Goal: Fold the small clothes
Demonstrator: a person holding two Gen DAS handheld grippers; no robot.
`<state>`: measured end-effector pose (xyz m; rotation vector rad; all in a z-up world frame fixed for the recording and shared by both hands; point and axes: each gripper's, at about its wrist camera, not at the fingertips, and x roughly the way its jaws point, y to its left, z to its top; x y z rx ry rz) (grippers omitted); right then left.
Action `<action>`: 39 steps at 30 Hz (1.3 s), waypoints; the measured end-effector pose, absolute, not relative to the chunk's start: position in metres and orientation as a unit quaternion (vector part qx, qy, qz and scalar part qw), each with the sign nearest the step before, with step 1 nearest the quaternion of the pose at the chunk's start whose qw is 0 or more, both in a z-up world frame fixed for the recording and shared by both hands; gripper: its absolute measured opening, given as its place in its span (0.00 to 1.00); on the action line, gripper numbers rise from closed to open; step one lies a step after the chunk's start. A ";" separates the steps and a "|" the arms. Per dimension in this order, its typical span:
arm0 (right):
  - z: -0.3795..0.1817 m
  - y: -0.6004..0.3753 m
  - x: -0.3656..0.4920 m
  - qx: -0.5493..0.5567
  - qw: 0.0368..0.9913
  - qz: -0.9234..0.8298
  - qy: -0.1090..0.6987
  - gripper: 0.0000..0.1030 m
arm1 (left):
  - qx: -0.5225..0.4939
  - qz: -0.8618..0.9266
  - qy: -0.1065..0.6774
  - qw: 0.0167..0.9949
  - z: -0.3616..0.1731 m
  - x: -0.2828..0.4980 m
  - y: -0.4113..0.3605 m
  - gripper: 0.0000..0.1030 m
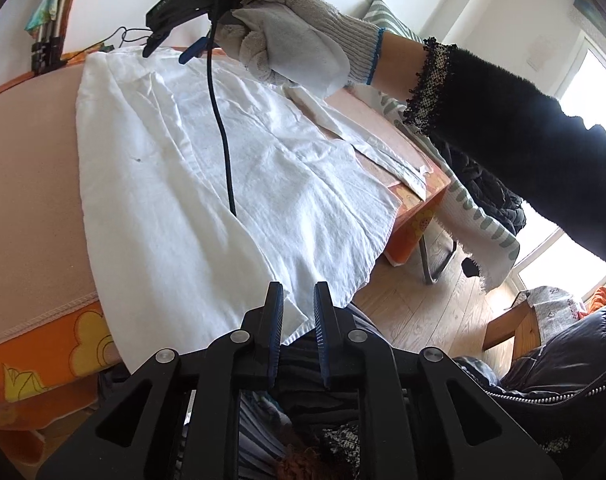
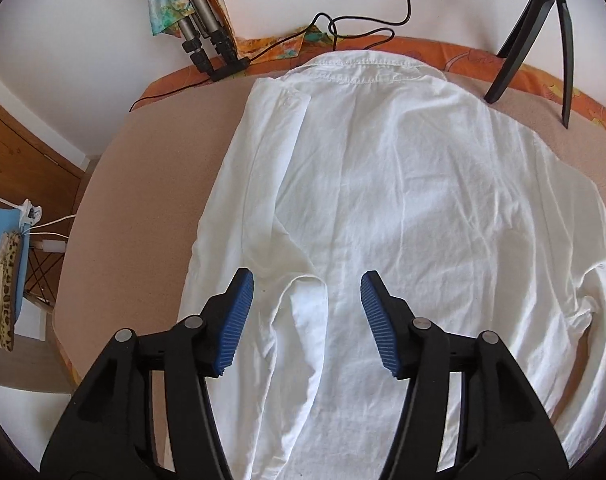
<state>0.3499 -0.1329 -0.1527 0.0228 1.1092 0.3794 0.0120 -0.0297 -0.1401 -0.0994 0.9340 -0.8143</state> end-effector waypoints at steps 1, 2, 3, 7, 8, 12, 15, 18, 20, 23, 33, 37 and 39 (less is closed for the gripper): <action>-0.146 -0.136 0.343 0.008 0.837 0.186 0.515 0.57 | -0.053 -0.381 0.433 0.816 -0.137 0.010 -0.025 0.13; -0.140 -0.136 0.336 0.002 0.839 0.198 0.506 0.57 | -0.059 -0.376 0.428 0.820 -0.134 0.008 -0.019 0.13; -0.136 -0.135 0.327 -0.007 0.842 0.211 0.497 0.57 | -0.064 -0.369 0.423 0.825 -0.131 0.007 -0.012 0.13; -0.137 -0.121 0.295 -0.017 0.833 0.269 0.484 0.55 | -0.080 -0.318 0.411 0.851 -0.131 0.018 0.019 0.13; -0.141 -0.115 0.287 -0.020 0.830 0.278 0.483 0.52 | -0.091 -0.306 0.411 0.854 -0.133 0.023 0.026 0.13; -0.165 -0.086 0.269 -0.056 0.822 0.298 0.482 0.35 | -0.084 -0.286 0.409 0.862 -0.141 0.044 0.029 0.13; -0.186 -0.072 0.270 -0.074 0.815 0.290 0.497 0.34 | -0.073 -0.289 0.412 0.861 -0.149 0.056 0.017 0.13; -0.202 -0.069 0.277 -0.087 0.816 0.259 0.510 0.34 | -0.059 -0.287 0.431 0.854 -0.162 0.063 0.007 0.13; -0.207 -0.076 0.281 -0.072 0.815 0.248 0.519 0.34 | -0.054 -0.285 0.443 0.848 -0.170 0.062 0.005 0.13; -0.205 -0.088 0.281 -0.046 0.816 0.242 0.522 0.33 | -0.044 -0.286 0.440 0.850 -0.173 0.056 0.006 0.13; -0.162 -0.183 0.233 0.053 0.849 0.226 0.474 0.50 | -0.042 -0.288 0.429 0.855 -0.150 0.048 0.011 0.13; -0.142 -0.238 0.204 0.080 0.869 0.197 0.448 0.50 | -0.051 -0.298 0.412 0.859 -0.136 0.049 0.011 0.13; -0.136 -0.269 0.187 0.086 0.879 0.171 0.436 0.51 | -0.058 -0.301 0.410 0.859 -0.131 0.051 0.010 0.13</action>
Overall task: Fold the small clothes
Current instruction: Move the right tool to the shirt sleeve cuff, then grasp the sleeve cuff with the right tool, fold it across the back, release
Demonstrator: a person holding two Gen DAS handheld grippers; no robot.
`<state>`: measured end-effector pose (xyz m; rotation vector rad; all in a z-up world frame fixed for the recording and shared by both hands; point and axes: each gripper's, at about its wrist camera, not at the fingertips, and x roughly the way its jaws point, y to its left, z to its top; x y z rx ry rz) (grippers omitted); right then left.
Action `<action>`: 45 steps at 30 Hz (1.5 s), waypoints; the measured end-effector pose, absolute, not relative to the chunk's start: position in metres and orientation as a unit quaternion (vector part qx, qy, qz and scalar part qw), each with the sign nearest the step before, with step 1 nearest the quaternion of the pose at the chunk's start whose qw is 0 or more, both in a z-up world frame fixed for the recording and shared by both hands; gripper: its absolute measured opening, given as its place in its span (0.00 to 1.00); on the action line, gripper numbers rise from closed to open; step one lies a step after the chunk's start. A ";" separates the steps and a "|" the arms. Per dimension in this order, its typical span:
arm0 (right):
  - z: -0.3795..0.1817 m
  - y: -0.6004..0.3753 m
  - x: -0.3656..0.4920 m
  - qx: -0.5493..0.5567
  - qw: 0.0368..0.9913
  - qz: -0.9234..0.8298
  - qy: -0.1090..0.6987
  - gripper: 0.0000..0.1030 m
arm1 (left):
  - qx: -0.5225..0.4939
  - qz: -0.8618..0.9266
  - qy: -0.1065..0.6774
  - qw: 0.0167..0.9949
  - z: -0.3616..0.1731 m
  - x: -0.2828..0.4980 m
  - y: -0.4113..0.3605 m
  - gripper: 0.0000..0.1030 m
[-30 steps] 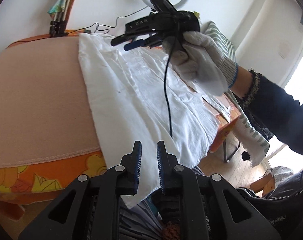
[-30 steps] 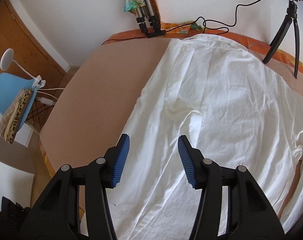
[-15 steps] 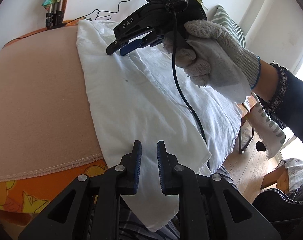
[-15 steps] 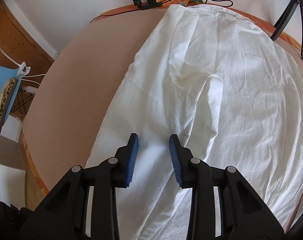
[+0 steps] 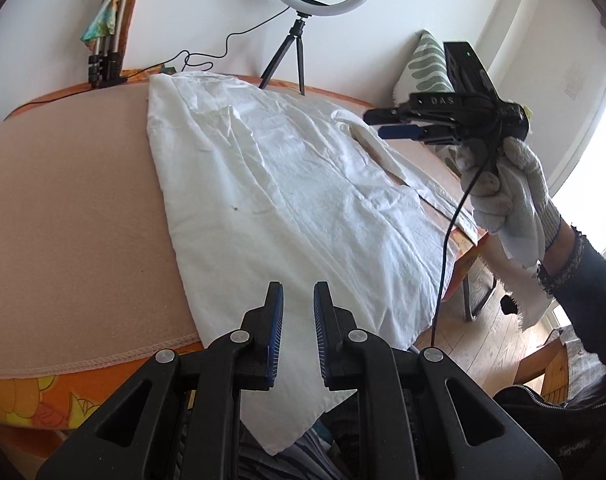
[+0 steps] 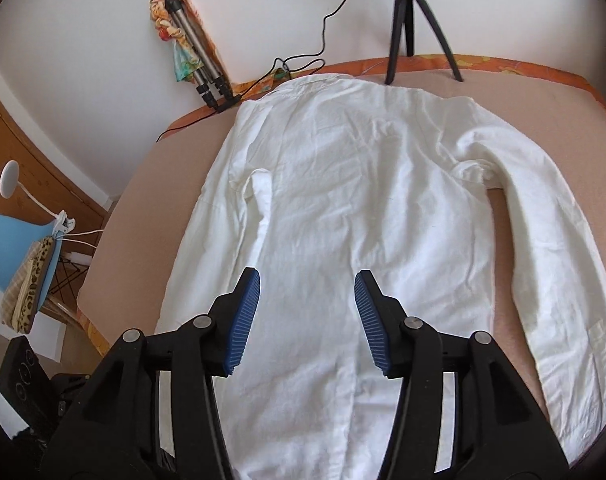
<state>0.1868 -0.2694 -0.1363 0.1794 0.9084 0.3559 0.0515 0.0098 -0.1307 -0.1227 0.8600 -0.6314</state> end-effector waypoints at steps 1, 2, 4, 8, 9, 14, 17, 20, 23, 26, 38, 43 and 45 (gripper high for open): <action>-0.135 -0.285 0.180 0.089 0.884 0.156 0.432 0.51 | -0.062 -0.302 0.408 0.859 -0.128 0.053 0.009 0.13; -0.134 -0.301 0.172 0.091 0.888 0.139 0.429 0.51 | -0.064 -0.302 0.406 0.860 -0.126 0.054 0.008 0.13; -0.137 -0.335 0.157 0.102 0.893 0.108 0.425 0.51 | -0.070 -0.302 0.404 0.861 -0.122 0.059 0.005 0.13; -0.143 -0.402 0.131 0.122 0.897 0.054 0.422 0.51 | -0.077 -0.304 0.402 0.861 -0.114 0.068 -0.005 0.15; -0.146 -0.416 0.124 0.126 0.897 0.042 0.422 0.51 | -0.078 -0.304 0.401 0.861 -0.113 0.070 -0.009 0.17; -0.164 -0.488 0.096 0.150 0.892 -0.017 0.427 0.51 | -0.070 -0.317 0.393 0.860 -0.104 0.079 -0.031 0.36; -0.177 -0.524 0.083 0.173 0.885 -0.048 0.430 0.51 | -0.060 -0.329 0.394 0.856 -0.101 0.082 -0.048 0.36; -0.190 -0.552 0.070 0.193 0.877 -0.069 0.434 0.51 | -0.054 -0.344 0.399 0.848 -0.100 0.084 -0.063 0.36; -0.204 -0.573 0.061 0.218 0.869 -0.077 0.437 0.51 | -0.039 -0.353 0.397 0.846 -0.098 0.085 -0.077 0.36; -0.213 -0.581 0.059 0.230 0.865 -0.079 0.439 0.51 | -0.037 -0.362 0.394 0.844 -0.095 0.084 -0.087 0.36; -0.218 -0.560 0.064 0.165 0.874 -0.106 0.445 0.51 | -0.035 -0.367 0.393 0.842 -0.099 0.085 -0.091 0.36; -0.219 -0.539 0.067 0.106 0.877 -0.128 0.450 0.39 | -0.037 -0.364 0.395 0.843 -0.102 0.087 -0.089 0.36; -0.219 -0.534 0.067 0.103 0.877 -0.124 0.452 0.21 | -0.038 -0.363 0.396 0.842 -0.103 0.088 -0.088 0.36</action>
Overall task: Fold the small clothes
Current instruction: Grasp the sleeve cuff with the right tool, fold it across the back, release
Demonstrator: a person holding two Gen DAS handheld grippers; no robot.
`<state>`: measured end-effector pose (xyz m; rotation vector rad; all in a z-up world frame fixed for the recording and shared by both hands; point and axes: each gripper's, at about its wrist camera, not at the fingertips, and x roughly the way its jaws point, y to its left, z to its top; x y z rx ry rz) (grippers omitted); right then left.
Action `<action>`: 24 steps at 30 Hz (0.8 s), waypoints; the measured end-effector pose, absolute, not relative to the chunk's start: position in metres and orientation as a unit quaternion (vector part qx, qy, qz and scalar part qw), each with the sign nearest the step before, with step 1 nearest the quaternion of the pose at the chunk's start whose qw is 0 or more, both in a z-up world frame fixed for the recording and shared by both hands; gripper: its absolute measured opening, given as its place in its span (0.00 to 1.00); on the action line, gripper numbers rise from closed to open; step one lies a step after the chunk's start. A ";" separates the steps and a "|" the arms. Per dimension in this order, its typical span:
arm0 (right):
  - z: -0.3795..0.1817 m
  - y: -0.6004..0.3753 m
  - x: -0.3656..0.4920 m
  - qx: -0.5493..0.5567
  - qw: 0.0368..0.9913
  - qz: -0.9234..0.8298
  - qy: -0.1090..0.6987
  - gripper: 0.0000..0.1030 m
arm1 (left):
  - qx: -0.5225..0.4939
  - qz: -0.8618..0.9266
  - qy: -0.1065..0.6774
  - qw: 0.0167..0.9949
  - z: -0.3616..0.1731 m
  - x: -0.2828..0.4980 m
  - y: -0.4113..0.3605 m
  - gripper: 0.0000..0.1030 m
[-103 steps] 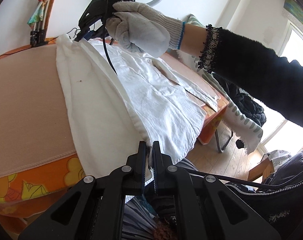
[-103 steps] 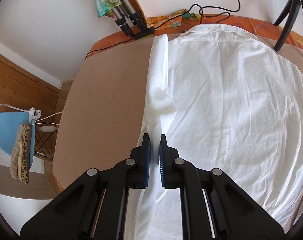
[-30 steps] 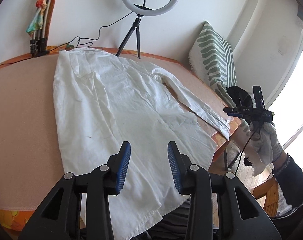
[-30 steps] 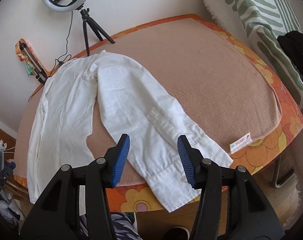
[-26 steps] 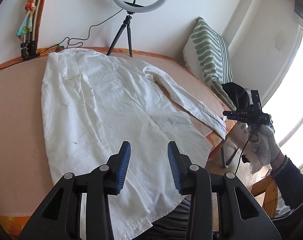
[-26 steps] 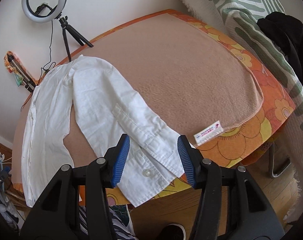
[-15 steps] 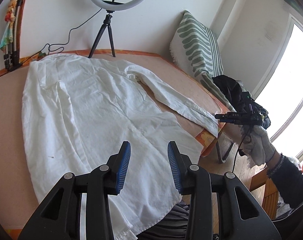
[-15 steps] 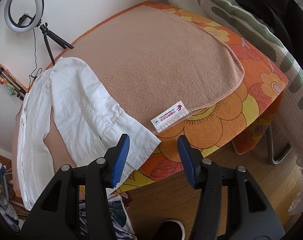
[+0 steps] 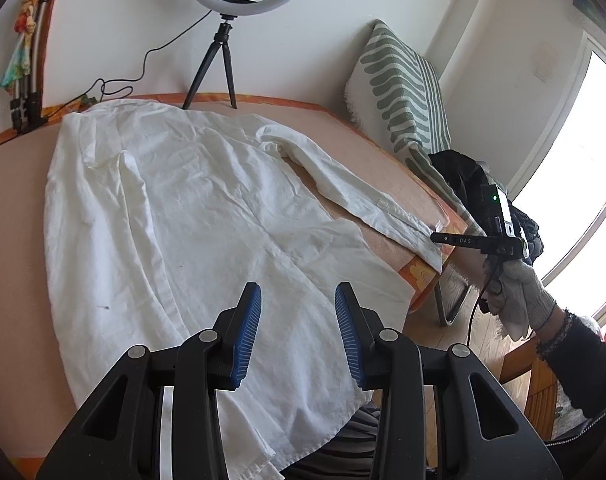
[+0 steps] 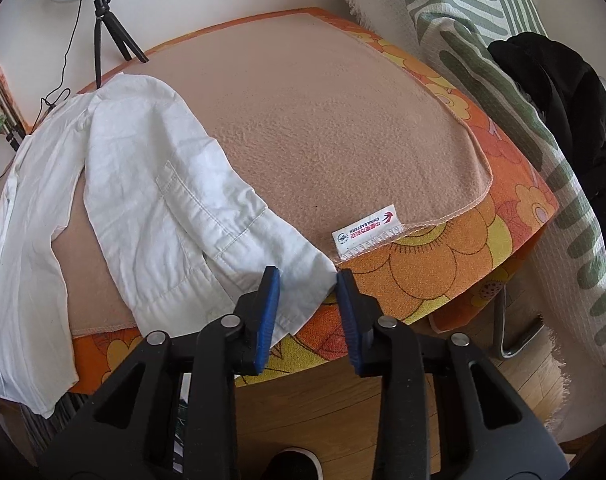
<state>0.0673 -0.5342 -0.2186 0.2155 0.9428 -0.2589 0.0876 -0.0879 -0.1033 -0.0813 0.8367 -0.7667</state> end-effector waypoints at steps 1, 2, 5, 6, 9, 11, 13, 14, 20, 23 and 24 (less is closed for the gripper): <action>-0.218 -0.533 0.067 0.099 0.877 -0.130 0.453 0.18 | -0.041 -0.363 0.397 0.842 -0.104 0.088 -0.087 0.36; -0.218 -0.531 0.067 0.093 0.876 -0.136 0.453 0.11 | -0.043 -0.363 0.398 0.841 -0.104 0.089 -0.087 0.36; -0.211 -0.535 0.062 0.114 0.880 -0.134 0.441 0.05 | -0.046 -0.361 0.399 0.842 -0.106 0.089 -0.085 0.36; -0.205 -0.536 0.059 0.125 0.884 -0.131 0.432 0.05 | -0.046 -0.358 0.401 0.842 -0.106 0.090 -0.085 0.36; -0.182 -0.532 0.053 0.135 0.899 -0.118 0.399 0.04 | -0.055 -0.356 0.406 0.840 -0.109 0.093 -0.082 0.36; -0.165 -0.521 0.050 0.134 0.910 -0.099 0.380 0.04 | -0.063 -0.353 0.409 0.839 -0.110 0.095 -0.080 0.36; -0.149 -0.505 0.048 0.130 0.919 -0.071 0.365 0.04 | -0.068 -0.352 0.408 0.840 -0.110 0.096 -0.079 0.36; -0.142 -0.496 0.048 0.128 0.923 -0.055 0.358 0.04 | -0.070 -0.352 0.408 0.839 -0.111 0.096 -0.079 0.36; -0.119 -0.420 0.049 0.101 0.933 0.064 0.339 0.04 | -0.101 -0.350 0.418 0.832 -0.115 0.102 -0.073 0.36; -0.122 -0.375 0.051 0.083 0.925 0.133 0.347 0.04 | -0.124 -0.348 0.418 0.830 -0.118 0.105 -0.067 0.36; -0.125 -0.360 0.050 0.074 0.920 0.154 0.352 0.04 | -0.131 -0.349 0.418 0.828 -0.119 0.106 -0.066 0.36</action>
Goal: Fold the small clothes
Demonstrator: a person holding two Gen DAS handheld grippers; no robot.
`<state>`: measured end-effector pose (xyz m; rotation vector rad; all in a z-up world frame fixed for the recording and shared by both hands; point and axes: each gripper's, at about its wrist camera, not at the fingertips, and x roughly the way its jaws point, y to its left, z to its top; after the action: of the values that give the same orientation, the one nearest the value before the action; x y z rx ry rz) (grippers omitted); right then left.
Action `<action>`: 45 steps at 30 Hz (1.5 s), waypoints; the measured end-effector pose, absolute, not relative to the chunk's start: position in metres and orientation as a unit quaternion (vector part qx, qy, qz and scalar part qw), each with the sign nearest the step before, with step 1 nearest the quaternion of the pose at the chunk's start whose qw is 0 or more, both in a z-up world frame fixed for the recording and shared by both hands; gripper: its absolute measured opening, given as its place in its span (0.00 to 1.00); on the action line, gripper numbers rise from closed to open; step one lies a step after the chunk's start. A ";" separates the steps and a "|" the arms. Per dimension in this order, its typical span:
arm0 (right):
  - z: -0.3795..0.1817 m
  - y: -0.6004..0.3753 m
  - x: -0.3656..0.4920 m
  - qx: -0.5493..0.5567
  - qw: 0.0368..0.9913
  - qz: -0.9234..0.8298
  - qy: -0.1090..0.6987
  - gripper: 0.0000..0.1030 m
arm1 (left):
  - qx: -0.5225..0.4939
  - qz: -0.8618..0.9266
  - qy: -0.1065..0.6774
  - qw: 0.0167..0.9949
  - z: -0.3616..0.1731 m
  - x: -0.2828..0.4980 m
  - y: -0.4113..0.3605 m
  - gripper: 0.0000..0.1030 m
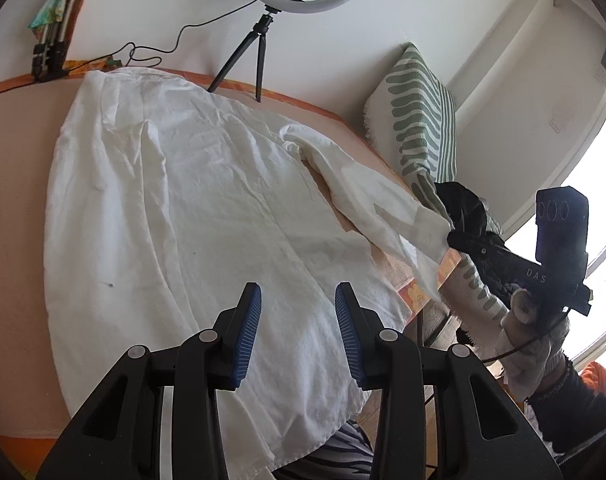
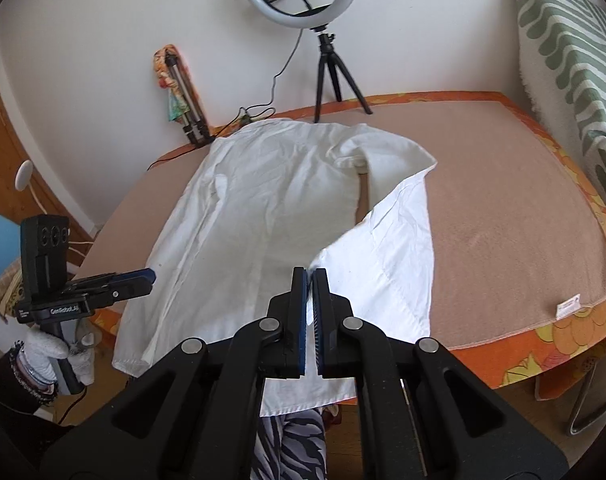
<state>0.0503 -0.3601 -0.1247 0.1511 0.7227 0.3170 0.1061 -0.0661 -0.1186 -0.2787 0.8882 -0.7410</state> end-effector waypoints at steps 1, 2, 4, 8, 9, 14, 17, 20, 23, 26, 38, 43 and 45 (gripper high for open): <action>-0.129 -0.345 0.051 0.063 0.916 0.174 0.357 0.04 | -0.136 -0.350 0.419 0.826 -0.120 0.107 -0.066 0.36; -0.134 -0.332 0.051 0.052 0.910 0.191 0.363 0.04 | -0.140 -0.351 0.420 0.825 -0.121 0.107 -0.066 0.36; -0.146 -0.310 0.052 0.040 0.898 0.223 0.378 0.04 | -0.144 -0.355 0.423 0.821 -0.123 0.108 -0.069 0.36; -0.174 -0.282 0.053 0.034 0.868 0.274 0.412 0.04 | -0.157 -0.365 0.433 0.809 -0.131 0.109 -0.075 0.36; -0.182 -0.277 0.053 0.030 0.860 0.282 0.424 0.04 | -0.159 -0.366 0.437 0.806 -0.134 0.109 -0.077 0.36; -0.187 -0.286 0.052 0.043 0.847 0.296 0.440 0.04 | -0.162 -0.373 0.458 0.791 -0.144 0.115 -0.097 0.36; -0.168 -0.313 0.061 0.058 0.861 0.271 0.426 0.15 | -0.147 -0.369 0.464 0.792 -0.148 0.125 -0.113 0.51; -0.144 -0.348 0.080 0.084 0.877 0.239 0.407 0.54 | -0.139 -0.370 0.466 0.792 -0.152 0.134 -0.129 0.51; -0.123 -0.379 0.108 0.098 0.892 0.200 0.393 0.56 | -0.127 -0.366 0.469 0.794 -0.158 0.140 -0.141 0.51; -0.112 -0.406 0.149 0.108 0.900 0.155 0.393 0.56 | -0.128 -0.369 0.482 0.784 -0.168 0.145 -0.149 0.51; -0.155 -0.467 0.310 0.174 0.871 0.055 0.457 0.56 | -0.166 -0.395 0.470 0.772 -0.178 0.154 -0.158 0.06; -0.177 -0.461 0.355 0.193 0.851 0.053 0.486 0.52 | -0.158 -0.424 0.452 0.769 -0.173 0.142 -0.163 0.04; -0.184 -0.455 0.366 0.200 0.844 0.057 0.494 0.30 | -0.165 -0.435 0.445 0.765 -0.168 0.138 -0.162 0.03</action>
<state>0.3663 -0.4553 -0.1841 0.4231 1.0420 0.1214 0.1375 -0.1616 -0.1675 -0.3584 0.9676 -0.9441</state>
